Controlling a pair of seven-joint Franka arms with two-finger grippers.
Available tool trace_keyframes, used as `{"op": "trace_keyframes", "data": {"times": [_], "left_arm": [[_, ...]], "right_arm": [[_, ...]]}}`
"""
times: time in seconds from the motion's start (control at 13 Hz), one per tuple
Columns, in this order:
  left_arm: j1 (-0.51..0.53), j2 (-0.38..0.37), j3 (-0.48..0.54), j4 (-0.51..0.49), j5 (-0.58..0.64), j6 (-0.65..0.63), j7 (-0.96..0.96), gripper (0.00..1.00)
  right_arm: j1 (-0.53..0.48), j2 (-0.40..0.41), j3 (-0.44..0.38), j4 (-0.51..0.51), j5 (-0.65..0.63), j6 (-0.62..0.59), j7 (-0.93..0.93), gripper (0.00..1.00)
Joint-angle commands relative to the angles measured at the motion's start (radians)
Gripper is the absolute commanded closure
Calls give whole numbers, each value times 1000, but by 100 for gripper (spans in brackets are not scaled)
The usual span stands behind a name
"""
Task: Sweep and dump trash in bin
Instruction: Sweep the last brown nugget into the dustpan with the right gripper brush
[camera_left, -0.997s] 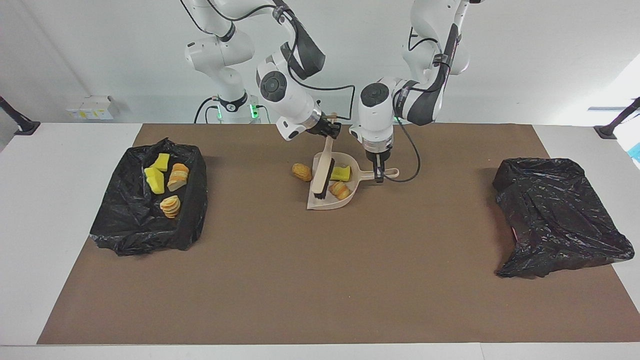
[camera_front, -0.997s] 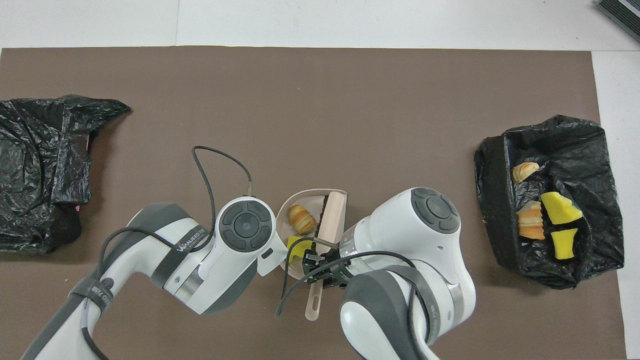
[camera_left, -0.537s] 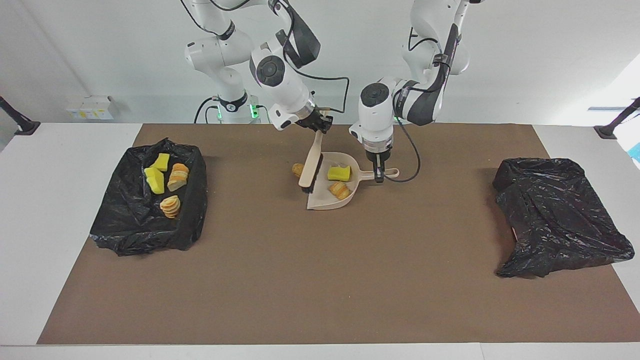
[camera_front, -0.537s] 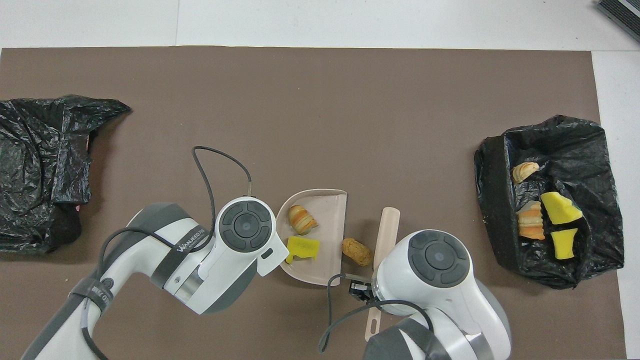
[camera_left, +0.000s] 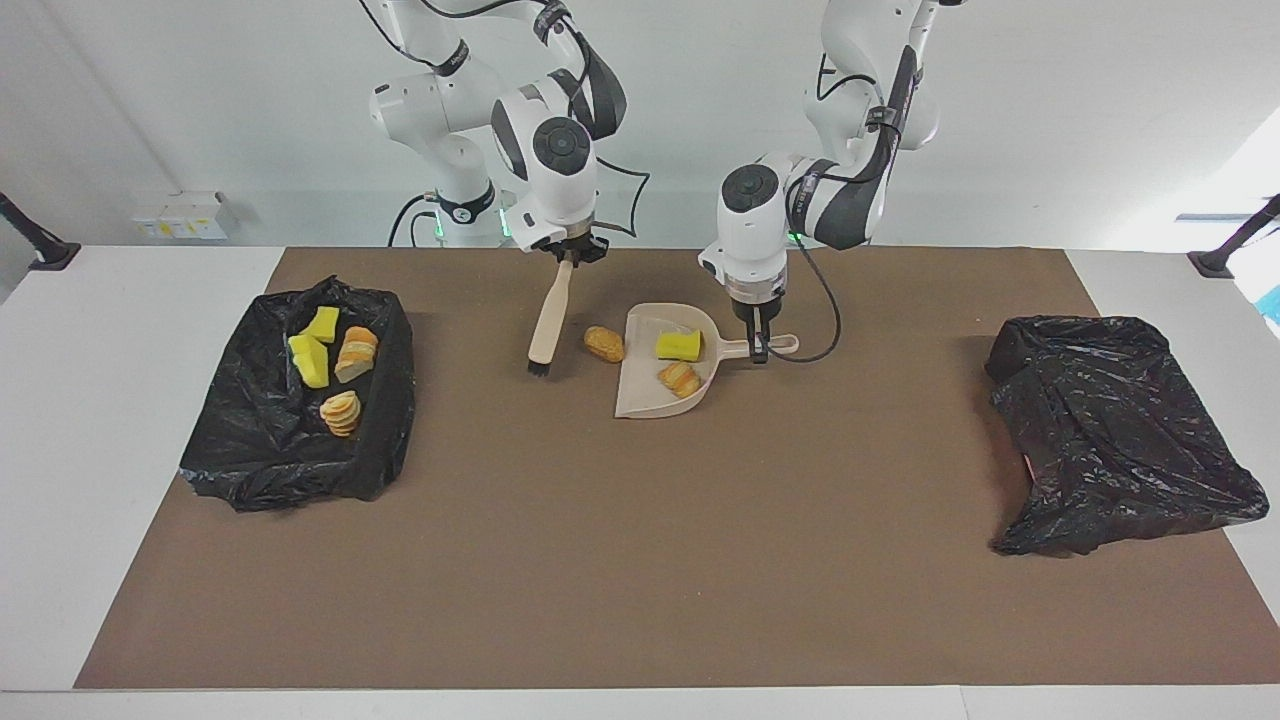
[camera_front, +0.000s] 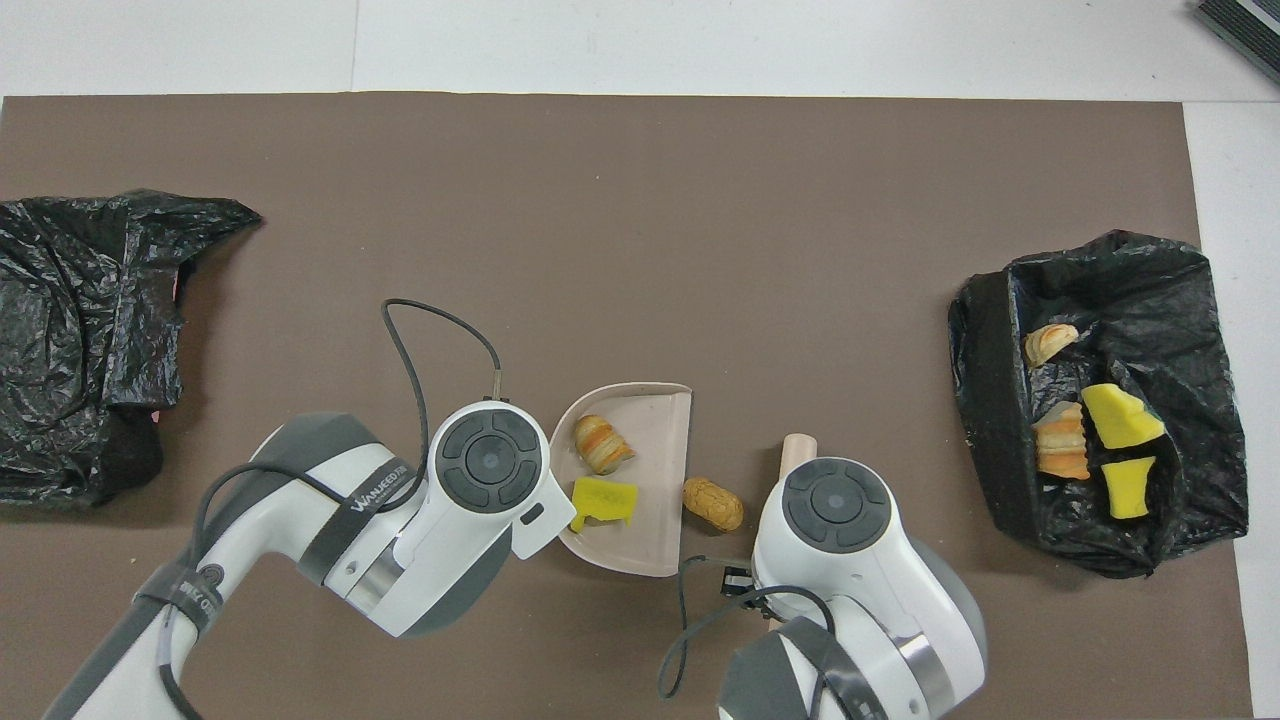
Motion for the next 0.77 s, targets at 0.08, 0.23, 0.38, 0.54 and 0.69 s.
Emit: {"op": "trace_keyframes", "data": {"times": [0.08, 0.23, 0.38, 0.54, 0.69], "left_arm": [[-18, -36, 12, -47, 14, 10, -13, 100], [-18, -36, 12, -47, 14, 14, -14, 100], [-18, -36, 12, -47, 11, 14, -28, 100], [-16, -36, 12, -48, 11, 19, -71, 100], [-12, -38, 12, -54, 11, 19, -74, 100]], "right_arm": [[-5, 78, 11, 4, 15, 98, -33, 100], [8, 94, 11, 33, 86, 101, -143, 100], [22, 123, 12, 88, 207, 104, -240, 100], [29, 134, 11, 111, 277, 104, -350, 100], [5, 120, 9, 113, 394, 87, -502, 100]]}}
